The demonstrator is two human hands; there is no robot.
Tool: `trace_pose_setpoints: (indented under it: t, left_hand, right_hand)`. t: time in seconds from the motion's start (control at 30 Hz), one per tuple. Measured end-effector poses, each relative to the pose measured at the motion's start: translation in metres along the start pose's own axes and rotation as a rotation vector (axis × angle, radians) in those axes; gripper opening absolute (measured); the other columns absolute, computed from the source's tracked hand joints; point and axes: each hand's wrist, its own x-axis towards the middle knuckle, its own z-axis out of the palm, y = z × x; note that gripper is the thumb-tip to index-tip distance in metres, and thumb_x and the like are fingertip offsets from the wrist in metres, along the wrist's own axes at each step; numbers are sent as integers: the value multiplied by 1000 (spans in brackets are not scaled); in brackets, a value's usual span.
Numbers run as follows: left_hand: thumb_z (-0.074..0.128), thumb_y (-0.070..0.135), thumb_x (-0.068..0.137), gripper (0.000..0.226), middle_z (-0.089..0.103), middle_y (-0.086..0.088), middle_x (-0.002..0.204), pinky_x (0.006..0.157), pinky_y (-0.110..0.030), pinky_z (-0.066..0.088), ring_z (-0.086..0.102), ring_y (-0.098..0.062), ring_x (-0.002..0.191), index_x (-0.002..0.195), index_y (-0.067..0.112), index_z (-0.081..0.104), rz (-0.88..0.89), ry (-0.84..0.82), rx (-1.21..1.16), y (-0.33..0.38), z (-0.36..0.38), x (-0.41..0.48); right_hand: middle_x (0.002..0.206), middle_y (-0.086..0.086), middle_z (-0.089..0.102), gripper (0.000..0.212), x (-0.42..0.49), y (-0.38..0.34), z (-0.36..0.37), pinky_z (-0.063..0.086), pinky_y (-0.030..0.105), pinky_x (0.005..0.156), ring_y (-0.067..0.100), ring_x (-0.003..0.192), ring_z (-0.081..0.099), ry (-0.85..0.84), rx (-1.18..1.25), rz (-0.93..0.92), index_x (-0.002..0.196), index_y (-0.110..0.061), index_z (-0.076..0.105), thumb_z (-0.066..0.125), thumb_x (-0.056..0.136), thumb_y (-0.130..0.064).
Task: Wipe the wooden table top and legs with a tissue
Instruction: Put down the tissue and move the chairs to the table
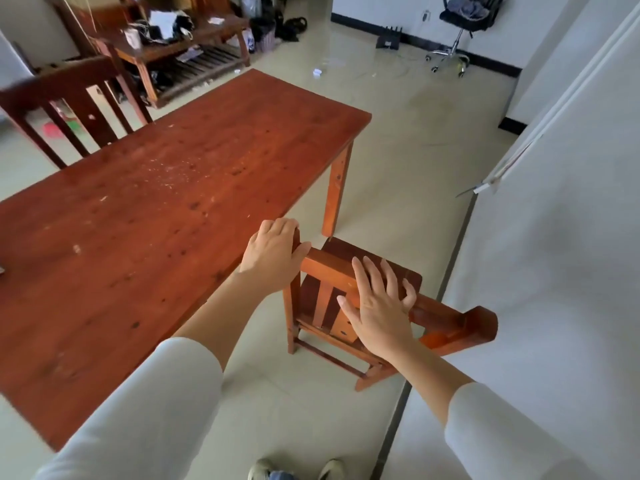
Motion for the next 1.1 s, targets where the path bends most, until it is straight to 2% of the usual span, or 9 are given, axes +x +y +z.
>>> trace_pose_setpoints:
  t: [0.13, 0.3, 0.5, 0.67, 0.8, 0.9, 0.97, 1.03, 1.1]
  left_hand:
    - [37, 47, 95, 42, 46, 3, 132, 102, -38, 33, 31, -19, 124, 124, 19, 44, -35, 41, 4, 3, 1, -34]
    - [40, 48, 93, 43, 51, 3, 124, 98, -34, 34, 35, -18, 117, 121, 17, 49, -73, 90, -50, 10, 6, -74]
    - [44, 53, 89, 48, 52, 4, 117, 96, -30, 37, 38, -15, 111, 121, 18, 49, -128, 137, -175, 31, 18, -109]
    - [39, 57, 88, 58, 46, 6, 129, 96, -25, 35, 38, -13, 119, 133, 20, 40, -118, 70, -224, 35, 17, -114]
    - [39, 60, 86, 61, 46, 4, 134, 99, -31, 39, 41, -15, 123, 134, 25, 36, -94, -62, -209, 28, 6, -107]
    - [43, 57, 88, 56, 49, 4, 131, 95, -31, 44, 47, -16, 116, 134, 26, 36, -114, -77, -219, 32, 8, -105]
    - [48, 52, 89, 53, 50, 4, 128, 87, -26, 45, 51, -16, 109, 134, 25, 36, -120, -67, -219, 36, 12, -102]
    - [55, 46, 88, 52, 51, 4, 125, 80, -22, 45, 53, -15, 102, 131, 23, 37, -133, -74, -239, 37, 14, -99]
    - [61, 40, 86, 54, 52, 3, 124, 81, -21, 45, 54, -15, 102, 131, 22, 38, -139, -105, -268, 35, 14, -96]
  right_hand:
    - [144, -2, 46, 61, -8, 16, -1, 30, 55, 102, 25, 135, 39, -55, -22, -118, 143, -29, 32, 24, 91, -61]
    - [155, -15, 19, 54, -9, 43, -9, 3, 46, 112, 11, 145, 5, -123, 61, -257, 147, -43, 11, 13, 94, -58]
    - [158, -12, 8, 50, 15, 72, -14, -2, 44, 114, 14, 146, -5, -202, 38, -384, 145, -50, 5, 3, 95, -54]
    - [159, -9, 5, 55, 32, 77, -18, -10, 43, 114, 15, 145, -13, -260, 74, -390, 144, -51, 8, 3, 91, -62]
    - [159, -6, 13, 75, 37, 68, -14, -8, 43, 114, 16, 146, -9, -225, 162, -232, 143, -44, 26, -8, 82, -71]
    - [157, -2, 21, 74, 37, 63, -18, 1, 49, 115, 19, 147, 2, -149, 112, -124, 139, -31, 41, 5, 85, -67]
    - [155, -2, 25, 76, 36, 65, -22, 3, 50, 115, 18, 146, 6, -127, 123, -153, 136, -29, 46, 12, 84, -72]
    - [154, -2, 29, 86, 35, 70, -22, 4, 48, 115, 16, 145, 10, -172, 131, -272, 136, -28, 46, 13, 77, -82]
    - [150, -3, 34, 84, 36, 74, -20, 7, 45, 114, 16, 143, 16, -196, 116, -356, 136, -28, 44, 20, 76, -80]
